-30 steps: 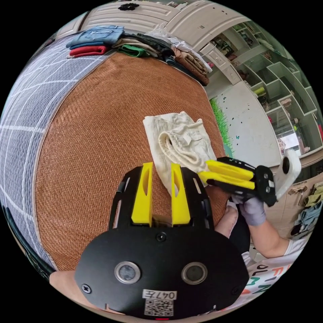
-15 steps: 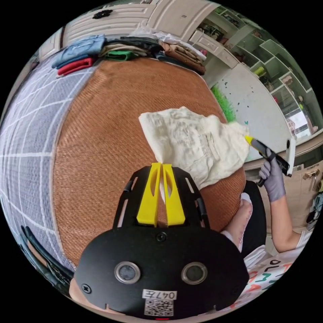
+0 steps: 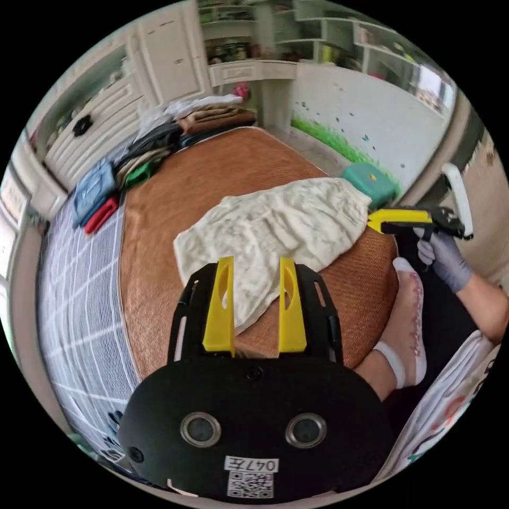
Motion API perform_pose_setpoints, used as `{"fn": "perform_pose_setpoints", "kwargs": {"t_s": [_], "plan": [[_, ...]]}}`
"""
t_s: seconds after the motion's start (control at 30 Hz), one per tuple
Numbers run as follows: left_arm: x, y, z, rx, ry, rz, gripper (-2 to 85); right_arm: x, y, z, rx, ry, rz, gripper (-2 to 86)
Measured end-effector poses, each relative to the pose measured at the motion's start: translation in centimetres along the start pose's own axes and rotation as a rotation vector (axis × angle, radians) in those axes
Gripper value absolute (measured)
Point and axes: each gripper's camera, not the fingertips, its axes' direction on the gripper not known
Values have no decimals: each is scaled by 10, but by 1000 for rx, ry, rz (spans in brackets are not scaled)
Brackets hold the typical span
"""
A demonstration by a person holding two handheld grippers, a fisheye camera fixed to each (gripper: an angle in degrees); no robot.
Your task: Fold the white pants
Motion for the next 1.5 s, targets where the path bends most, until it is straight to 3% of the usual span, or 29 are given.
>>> {"fn": "perform_pose_setpoints", "kwargs": {"t_s": [0.13,0.4,1.03,1.33,1.5], "plan": [[48,-27,23,-3,-92,-6,135,12,6,5,63,-74,-38,13],[13,-48,51,-102,59,-234,109,58,20,23,93,-232,-10,-5],[-2,-47,56,-115,41,-177,58,107,37,44,111,-298,36,-12],[-140,10,-2,101,150,-425,-4,118,43,49,129,-292,52,-12],[-266,95,-35,162,63,-720,20,118,44,54,119,-281,34,-12]]}}
